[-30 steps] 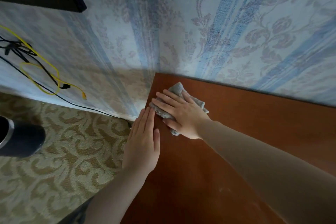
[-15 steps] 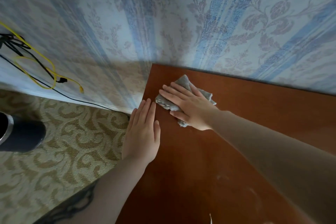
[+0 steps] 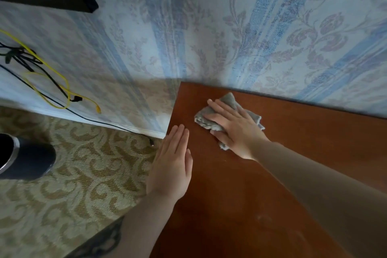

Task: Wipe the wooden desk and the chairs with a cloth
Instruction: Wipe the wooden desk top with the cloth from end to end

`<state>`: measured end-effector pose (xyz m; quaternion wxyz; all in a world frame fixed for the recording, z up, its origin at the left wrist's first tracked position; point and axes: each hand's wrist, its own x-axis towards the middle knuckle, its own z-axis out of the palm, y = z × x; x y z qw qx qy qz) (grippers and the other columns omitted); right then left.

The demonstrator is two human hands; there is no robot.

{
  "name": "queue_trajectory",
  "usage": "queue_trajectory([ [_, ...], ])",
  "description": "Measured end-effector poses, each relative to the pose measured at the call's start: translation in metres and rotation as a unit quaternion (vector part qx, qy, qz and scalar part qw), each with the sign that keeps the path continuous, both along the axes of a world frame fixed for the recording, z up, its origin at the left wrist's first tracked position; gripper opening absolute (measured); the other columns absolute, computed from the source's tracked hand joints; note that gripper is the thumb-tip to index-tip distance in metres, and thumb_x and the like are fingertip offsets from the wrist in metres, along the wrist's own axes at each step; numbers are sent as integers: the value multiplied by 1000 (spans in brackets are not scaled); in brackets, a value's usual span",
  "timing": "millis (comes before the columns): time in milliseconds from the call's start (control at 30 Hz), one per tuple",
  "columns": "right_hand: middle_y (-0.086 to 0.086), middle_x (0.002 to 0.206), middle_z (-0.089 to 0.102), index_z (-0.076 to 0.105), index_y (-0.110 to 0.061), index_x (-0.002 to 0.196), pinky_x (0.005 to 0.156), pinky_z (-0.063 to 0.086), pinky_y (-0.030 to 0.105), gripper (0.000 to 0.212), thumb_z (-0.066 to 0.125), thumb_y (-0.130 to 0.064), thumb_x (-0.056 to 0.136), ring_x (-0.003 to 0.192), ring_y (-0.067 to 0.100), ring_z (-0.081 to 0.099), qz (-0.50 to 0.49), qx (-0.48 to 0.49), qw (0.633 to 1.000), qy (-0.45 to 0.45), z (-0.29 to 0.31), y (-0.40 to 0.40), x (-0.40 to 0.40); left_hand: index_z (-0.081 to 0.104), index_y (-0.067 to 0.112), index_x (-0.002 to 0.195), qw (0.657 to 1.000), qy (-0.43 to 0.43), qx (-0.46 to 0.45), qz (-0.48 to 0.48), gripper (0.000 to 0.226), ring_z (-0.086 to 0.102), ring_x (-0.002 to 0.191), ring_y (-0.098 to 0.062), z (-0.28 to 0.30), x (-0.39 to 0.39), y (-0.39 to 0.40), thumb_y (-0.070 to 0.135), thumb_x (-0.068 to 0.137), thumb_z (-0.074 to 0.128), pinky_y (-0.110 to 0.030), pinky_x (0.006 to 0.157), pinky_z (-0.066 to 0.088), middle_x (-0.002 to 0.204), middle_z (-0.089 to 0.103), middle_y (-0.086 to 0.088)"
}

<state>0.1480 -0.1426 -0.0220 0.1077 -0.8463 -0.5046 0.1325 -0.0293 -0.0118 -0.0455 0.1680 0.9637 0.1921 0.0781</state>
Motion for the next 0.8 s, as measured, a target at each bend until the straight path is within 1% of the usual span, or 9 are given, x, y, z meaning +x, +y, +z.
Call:
queue_trajectory([
  [167, -6, 160, 22, 42, -33, 144, 119, 4, 37, 44, 45, -32, 101, 148, 15, 14, -181, 63, 982, -8, -4, 63, 9, 45, 8, 141, 1000, -9, 2, -6, 50, 26, 142, -15, -1, 1, 2, 28, 99, 28, -38, 112, 34, 149, 41, -5],
  [233, -5, 159, 25, 43, -30, 144, 119, 6, 38, 43, 45, -28, 101, 147, 16, 16, -208, 85, 974, 9, -5, 92, -2, 45, 8, 141, 1000, -12, -1, -9, 49, 25, 142, -15, -1, 1, 2, 27, 99, 28, -37, 112, 31, 150, 41, -6],
  [367, -4, 159, 26, 40, -28, 147, 120, 13, 43, 48, 43, -30, 99, 147, 17, 19, -17, 77, 997, 16, -8, 77, -23, 46, 6, 139, 999, -32, -39, 7, 49, 31, 138, -16, 1, 0, 3, 27, 97, 32, -39, 110, 37, 146, 45, -8],
  [433, -7, 160, 23, 32, -33, 149, 121, 9, 43, 53, 38, -40, 97, 148, 16, 16, 105, 33, 994, -12, -3, 46, -13, 43, 9, 139, 996, -45, -72, 16, 48, 38, 136, -18, 5, 0, 2, 29, 97, 32, -41, 106, 43, 143, 46, -7],
  [500, -11, 161, 15, 25, -40, 150, 120, 1, 44, 55, 35, -47, 96, 148, 13, 10, 151, -23, 987, -55, 2, 25, 11, 38, 13, 141, 995, -51, -83, 21, 48, 36, 138, -18, 6, 0, 2, 30, 97, 32, -41, 107, 42, 145, 43, -5],
  [567, -13, 162, 8, 22, -46, 150, 120, 0, 47, 53, 35, -48, 98, 149, 11, 4, 78, -46, 994, -54, 2, 27, 28, 36, 12, 142, 995, -53, -79, 19, 48, 30, 141, -17, 6, 0, 3, 31, 98, 33, -46, 110, 38, 148, 39, -4],
  [700, -9, 162, 15, 32, -42, 148, 119, 2, 45, 46, 34, -46, 102, 148, 15, 7, -172, 21, 985, 0, -2, 90, -3, 38, 9, 142, 996, -57, -68, 33, 49, 26, 142, -19, 5, 1, 4, 30, 98, 33, -55, 111, 32, 148, 39, -7],
  [733, -8, 161, 16, 35, -40, 147, 118, 2, 45, 45, 35, -44, 103, 148, 15, 8, -170, 27, 985, 11, 0, 101, -15, 38, 8, 141, 995, -64, -72, 40, 48, 26, 141, -20, 5, 2, 5, 29, 98, 33, -56, 110, 32, 147, 39, -8],
  [800, -9, 161, 18, 36, -39, 147, 119, 4, 44, 45, 38, -40, 102, 148, 15, 7, -55, 9, 998, 15, 3, 99, -30, 39, 9, 139, 991, -84, -90, 48, 45, 30, 138, -22, 6, 2, 5, 27, 97, 33, -57, 108, 34, 144, 41, -8],
])
